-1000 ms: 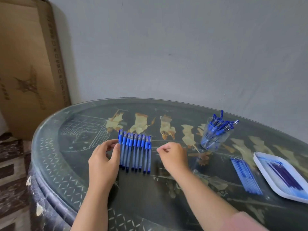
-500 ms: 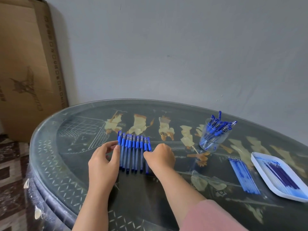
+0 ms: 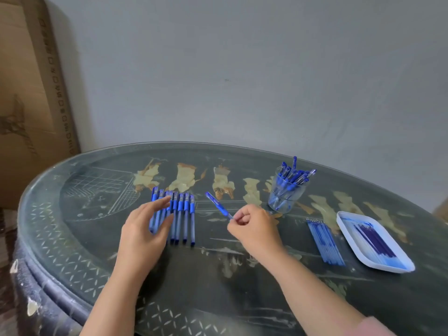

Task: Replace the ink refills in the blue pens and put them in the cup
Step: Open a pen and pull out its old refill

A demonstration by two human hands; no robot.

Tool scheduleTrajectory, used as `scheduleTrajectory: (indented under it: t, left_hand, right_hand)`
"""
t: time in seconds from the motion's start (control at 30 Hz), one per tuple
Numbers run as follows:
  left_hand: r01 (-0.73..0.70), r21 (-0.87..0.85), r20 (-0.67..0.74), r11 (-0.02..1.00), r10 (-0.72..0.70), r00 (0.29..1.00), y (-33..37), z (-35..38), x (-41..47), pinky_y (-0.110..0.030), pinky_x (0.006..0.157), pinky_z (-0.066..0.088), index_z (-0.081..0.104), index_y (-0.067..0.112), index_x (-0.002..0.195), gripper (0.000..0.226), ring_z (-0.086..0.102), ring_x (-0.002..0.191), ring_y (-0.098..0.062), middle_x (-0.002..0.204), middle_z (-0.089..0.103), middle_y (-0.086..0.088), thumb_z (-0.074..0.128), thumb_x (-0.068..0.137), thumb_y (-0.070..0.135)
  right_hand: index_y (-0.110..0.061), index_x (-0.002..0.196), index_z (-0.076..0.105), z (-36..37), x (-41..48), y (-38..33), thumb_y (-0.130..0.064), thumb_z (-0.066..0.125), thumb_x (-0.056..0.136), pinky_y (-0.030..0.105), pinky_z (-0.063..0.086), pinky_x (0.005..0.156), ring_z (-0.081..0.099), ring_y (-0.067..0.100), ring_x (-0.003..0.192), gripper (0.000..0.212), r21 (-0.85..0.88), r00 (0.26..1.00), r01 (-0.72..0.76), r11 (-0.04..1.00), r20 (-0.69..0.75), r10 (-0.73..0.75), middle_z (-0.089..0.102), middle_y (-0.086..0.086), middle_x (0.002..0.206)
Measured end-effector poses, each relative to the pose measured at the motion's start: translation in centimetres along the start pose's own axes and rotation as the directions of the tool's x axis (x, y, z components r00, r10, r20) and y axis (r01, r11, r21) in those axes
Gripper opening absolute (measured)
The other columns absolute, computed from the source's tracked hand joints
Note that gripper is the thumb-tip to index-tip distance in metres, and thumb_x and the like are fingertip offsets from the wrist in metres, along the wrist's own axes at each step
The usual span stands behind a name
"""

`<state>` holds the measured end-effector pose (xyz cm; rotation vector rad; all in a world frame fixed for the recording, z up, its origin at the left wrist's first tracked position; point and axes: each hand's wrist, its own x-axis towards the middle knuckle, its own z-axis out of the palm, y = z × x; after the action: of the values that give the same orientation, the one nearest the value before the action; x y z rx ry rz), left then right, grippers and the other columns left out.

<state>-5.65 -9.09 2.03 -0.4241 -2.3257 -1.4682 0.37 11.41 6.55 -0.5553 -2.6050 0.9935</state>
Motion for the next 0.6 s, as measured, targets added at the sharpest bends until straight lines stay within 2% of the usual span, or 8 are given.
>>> scheduleTrajectory:
  t: [0.07, 0.13, 0.27, 0.33, 0.4, 0.5, 0.6]
  left_hand:
    - [-0.108, -0.02, 0.158, 0.994, 0.11, 0.981, 1.3, 1.1, -1.0, -0.009, 0.096, 0.035, 0.061, 0.032, 0.127, 0.05, 0.054, 0.112, 0.002, 0.117, 0.061, 0.026, 0.076, 0.083, 0.015]
    - [-0.213, -0.033, 0.293, 0.977, 0.213, 0.932, 2.8, 2.5, -2.3, -0.012, 0.096, 0.041, 0.059, 0.036, 0.129, 0.054, 0.057, 0.11, 0.005, 0.118, 0.061, 0.026, 0.077, 0.081, 0.02]
    - [-0.351, -0.068, 0.361, 0.934, 0.351, 0.864, 4.9, 4.9, -5.6, -0.02, 0.083, 0.051, 0.073, 0.029, 0.107, 0.029, 0.062, 0.091, 0.002, 0.098, 0.066, 0.021, 0.075, 0.083, 0.013]
    - [-0.356, -0.071, 0.361, 0.932, 0.357, 0.861, 5.4, 5.6, -6.9, -0.022, 0.079, 0.051, 0.074, 0.025, 0.099, 0.023, 0.063, 0.086, 0.001, 0.093, 0.068, 0.018, 0.076, 0.082, 0.01]
    - [-0.359, -0.06, 0.36, 0.931, 0.356, 0.862, 5.9, 6.2, -8.0, -0.018, 0.079, 0.05, 0.075, 0.024, 0.098, 0.02, 0.063, 0.085, 0.001, 0.093, 0.069, 0.017, 0.076, 0.082, 0.011]
    - [-0.338, -0.075, 0.366, 0.938, 0.341, 0.866, 6.7, 6.7, -9.3, -0.009, 0.077, 0.046, 0.075, 0.022, 0.098, 0.02, 0.062, 0.084, 0.002, 0.092, 0.069, 0.016, 0.076, 0.081, 0.01]
    - [-0.298, -0.079, 0.417, 0.951, 0.303, 0.857, 6.8, 6.8, -9.7, -0.008, 0.074, 0.044, 0.074, 0.024, 0.097, 0.02, 0.06, 0.081, 0.002, 0.088, 0.065, 0.02, 0.077, 0.081, 0.012]
  right_hand:
    - [-0.017, 0.079, 0.065, -2.4, -2.0, 1.9, -0.017, 0.071, 0.081, 0.016, 0.047, 0.057, 0.055, 0.0, 0.056, 0.006, 0.007, 0.996, 0.062, 0.998, 0.056, -0.063, 0.062, -0.007, 0.064]
    - [-0.018, 0.08, 0.066, -4.2, -4.0, 3.9, -0.014, 0.071, 0.081, 0.019, 0.051, 0.062, 0.056, 0.002, 0.061, 0.007, -0.003, 0.987, 0.109, 0.994, 0.12, -0.107, 0.063, -0.005, 0.07]
    - [-0.027, 0.085, 0.061, -6.1, -7.2, 7.8, -0.015, 0.068, 0.085, 0.016, 0.049, 0.071, 0.057, 0.003, 0.082, 0.014, -0.052, 0.971, 0.197, 0.979, 0.15, -0.188, 0.061, -0.01, 0.082]
    - [-0.031, 0.09, 0.058, -6.2, -8.3, 9.4, -0.019, 0.065, 0.088, 0.013, 0.046, 0.074, 0.056, 0.0, 0.089, 0.014, -0.082, 0.967, 0.225, 0.971, 0.137, -0.213, 0.058, -0.017, 0.09]
    - [-0.035, 0.101, 0.059, -5.7, -9.4, 10.6, -0.03, 0.061, 0.09, 0.013, 0.044, 0.078, 0.054, -0.001, 0.09, 0.012, -0.113, 0.963, 0.259, 0.959, 0.098, -0.249, 0.055, -0.023, 0.096]
    - [-0.043, 0.114, 0.06, -4.4, -10.2, 11.9, -0.056, 0.048, 0.09, 0.02, 0.038, 0.086, 0.05, 0.004, 0.089, 0.03, -0.204, 0.936, 0.35, 0.914, 0.032, -0.351, 0.057, -0.019, 0.093]
    - [-0.043, 0.108, 0.065, -4.0, -9.8, 12.6, -0.055, 0.043, 0.092, 0.025, 0.038, 0.081, 0.051, 0.008, 0.085, 0.029, -0.212, 0.927, 0.361, 0.908, -0.021, -0.374, 0.059, -0.016, 0.087]
